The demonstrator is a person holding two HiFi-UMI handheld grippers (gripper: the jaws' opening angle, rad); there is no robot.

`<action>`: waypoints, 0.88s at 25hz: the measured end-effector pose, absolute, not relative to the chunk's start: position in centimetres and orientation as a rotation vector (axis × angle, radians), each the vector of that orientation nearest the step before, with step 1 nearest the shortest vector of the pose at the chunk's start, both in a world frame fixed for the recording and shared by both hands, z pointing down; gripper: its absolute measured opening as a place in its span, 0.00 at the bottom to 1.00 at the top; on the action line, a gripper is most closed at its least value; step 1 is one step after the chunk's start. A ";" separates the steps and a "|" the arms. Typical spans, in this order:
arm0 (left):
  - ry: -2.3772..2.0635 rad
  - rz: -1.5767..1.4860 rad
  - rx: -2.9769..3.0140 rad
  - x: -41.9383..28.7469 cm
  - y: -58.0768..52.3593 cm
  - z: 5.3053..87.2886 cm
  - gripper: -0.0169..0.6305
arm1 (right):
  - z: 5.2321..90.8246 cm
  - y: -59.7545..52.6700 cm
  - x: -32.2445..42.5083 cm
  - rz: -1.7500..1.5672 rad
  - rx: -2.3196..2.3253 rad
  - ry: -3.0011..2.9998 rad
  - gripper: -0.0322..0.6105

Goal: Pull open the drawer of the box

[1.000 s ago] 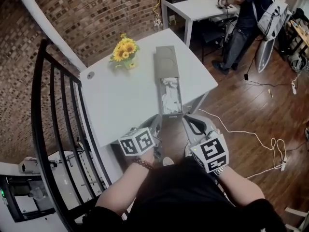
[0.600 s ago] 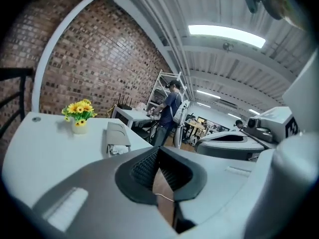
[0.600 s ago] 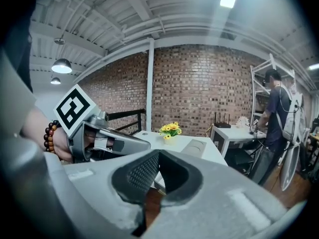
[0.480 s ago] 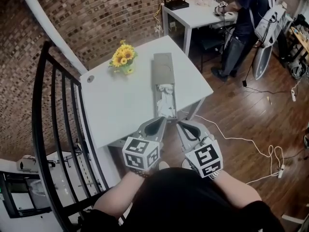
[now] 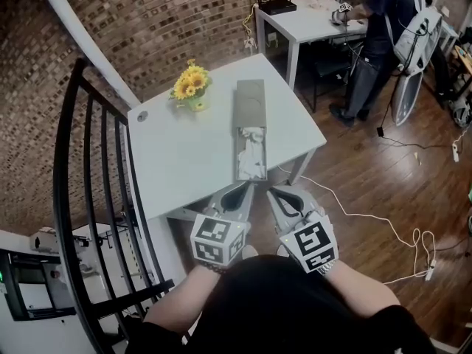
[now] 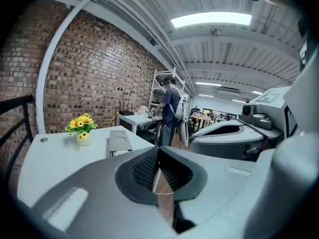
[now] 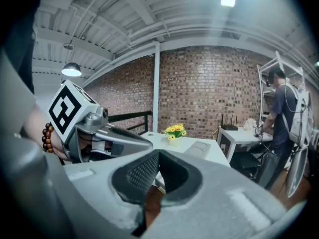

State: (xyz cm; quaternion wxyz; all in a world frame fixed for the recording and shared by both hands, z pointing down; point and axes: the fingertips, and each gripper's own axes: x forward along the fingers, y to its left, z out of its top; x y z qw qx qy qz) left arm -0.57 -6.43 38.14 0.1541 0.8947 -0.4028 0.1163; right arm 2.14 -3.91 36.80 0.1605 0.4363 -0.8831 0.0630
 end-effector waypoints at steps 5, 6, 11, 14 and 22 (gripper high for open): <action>-1.184 0.350 2.570 0.0 -6.1 38.3 0.04 | 37.1 -3.6 2.6 0.180 1.221 -2.537 0.04; -1.189 0.353 2.570 0.0 -6.1 38.3 0.04 | 37.1 -3.7 2.6 0.179 1.218 -2.540 0.04; -1.212 0.362 2.559 -0.1 -5.8 38.5 0.04 | 37.0 -3.5 2.6 0.178 1.202 -2.549 0.04; -1.221 0.366 2.555 -0.1 -5.7 38.6 0.04 | 37.1 -3.4 2.6 0.176 1.193 -2.554 0.04; -1.232 0.376 2.549 0.1 -5.9 39.0 0.04 | 37.2 -3.7 2.9 0.169 1.180 -2.560 0.04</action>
